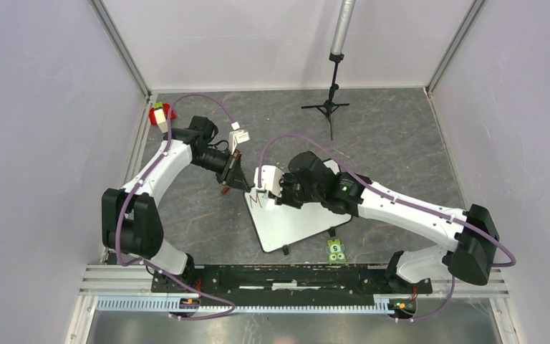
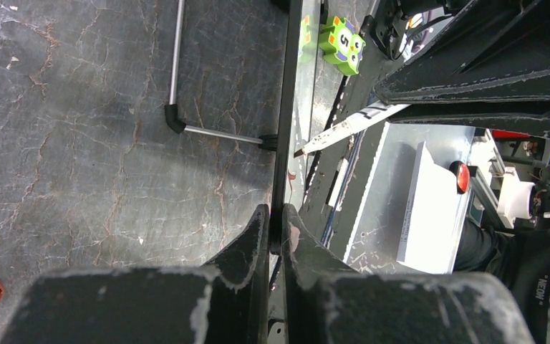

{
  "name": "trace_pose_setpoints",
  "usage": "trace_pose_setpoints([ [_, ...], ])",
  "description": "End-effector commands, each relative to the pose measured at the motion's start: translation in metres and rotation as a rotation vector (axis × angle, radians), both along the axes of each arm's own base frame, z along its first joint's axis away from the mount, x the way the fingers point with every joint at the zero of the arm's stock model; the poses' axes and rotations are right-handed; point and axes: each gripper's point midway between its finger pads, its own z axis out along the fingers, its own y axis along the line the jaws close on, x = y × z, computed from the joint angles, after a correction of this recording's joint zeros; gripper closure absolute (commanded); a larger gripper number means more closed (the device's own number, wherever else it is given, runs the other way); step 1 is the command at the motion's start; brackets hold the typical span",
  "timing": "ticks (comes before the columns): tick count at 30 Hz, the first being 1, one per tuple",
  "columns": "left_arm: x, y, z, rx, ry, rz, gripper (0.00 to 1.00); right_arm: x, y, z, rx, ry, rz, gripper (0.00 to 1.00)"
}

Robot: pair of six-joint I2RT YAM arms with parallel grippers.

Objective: Write a sentence on the whiteboard

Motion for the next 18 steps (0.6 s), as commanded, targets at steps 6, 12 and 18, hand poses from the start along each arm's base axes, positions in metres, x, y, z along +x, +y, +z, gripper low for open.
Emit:
trace_pose_setpoints([
  [6, 0.005, -0.003, 0.005, 0.002, -0.065, -0.032, 0.98, -0.003, 0.003, -0.003, 0.007, -0.001, 0.015, 1.0],
  [12, 0.005, -0.003, 0.005, 0.002, -0.065, -0.033, 0.98, -0.007, -0.005, -0.005, -0.002, -0.002, 0.014, 1.0],
  [18, 0.005, -0.003, 0.005, 0.003, -0.067, -0.033, 0.98, -0.001, -0.011, -0.003, -0.018, -0.034, -0.016, 1.0],
])
